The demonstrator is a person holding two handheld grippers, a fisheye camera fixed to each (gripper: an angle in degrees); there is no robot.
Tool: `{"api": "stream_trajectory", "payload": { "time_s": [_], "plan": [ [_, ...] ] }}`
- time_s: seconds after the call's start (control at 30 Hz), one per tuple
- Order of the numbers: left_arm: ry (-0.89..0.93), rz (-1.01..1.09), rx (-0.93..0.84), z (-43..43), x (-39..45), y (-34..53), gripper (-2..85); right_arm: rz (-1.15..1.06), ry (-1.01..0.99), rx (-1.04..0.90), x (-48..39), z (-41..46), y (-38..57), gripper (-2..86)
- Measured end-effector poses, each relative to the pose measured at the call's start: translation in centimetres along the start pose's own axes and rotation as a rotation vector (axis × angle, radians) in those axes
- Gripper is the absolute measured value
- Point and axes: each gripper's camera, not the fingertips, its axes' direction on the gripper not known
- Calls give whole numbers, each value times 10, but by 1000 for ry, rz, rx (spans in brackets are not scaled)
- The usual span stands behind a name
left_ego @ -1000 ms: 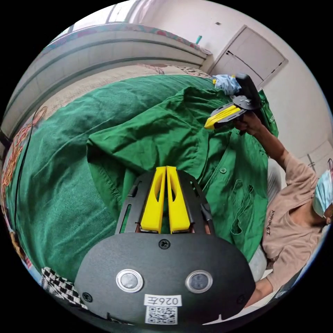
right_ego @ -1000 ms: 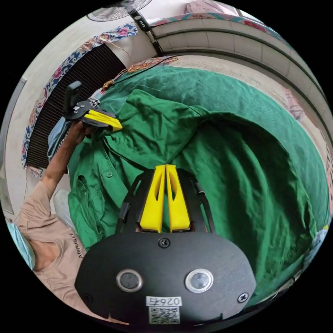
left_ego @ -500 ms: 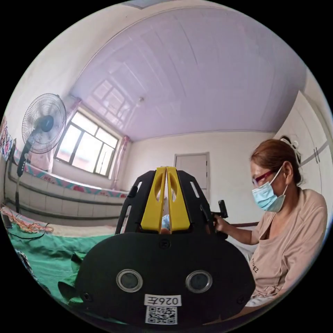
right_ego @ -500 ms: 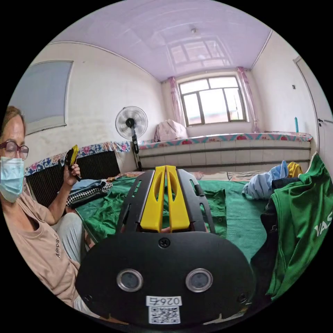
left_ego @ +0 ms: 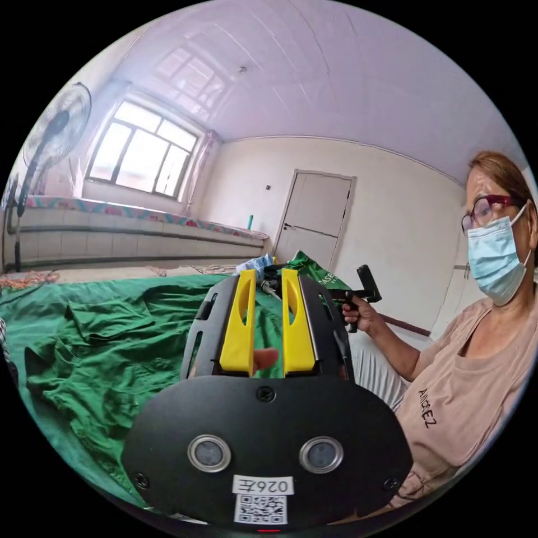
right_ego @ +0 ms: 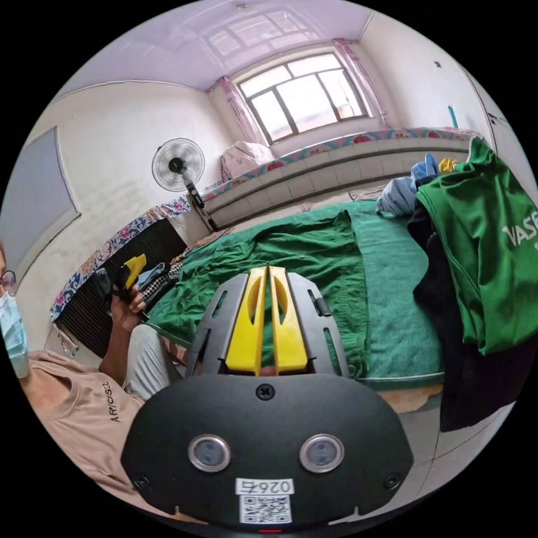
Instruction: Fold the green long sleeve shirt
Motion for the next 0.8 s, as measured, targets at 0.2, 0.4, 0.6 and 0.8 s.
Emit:
{"api": "stream_trajectory", "payload": {
  "time_s": [0.2,0.4,0.6,0.8],
  "plan": [
    [151,-168,-274,182,-13,-49,110,118,214,-167,52,-1,44,72],
    [54,-109,-545,389,-4,-125,171,222,255,-303,97,8,62,125],
    [51,-148,-828,609,-16,-173,240,277,307,-317,123,0,61,176],
    [-92,-165,-1112,775,-27,-171,260,166,312,-440,119,17,58,181]
  ]
}}
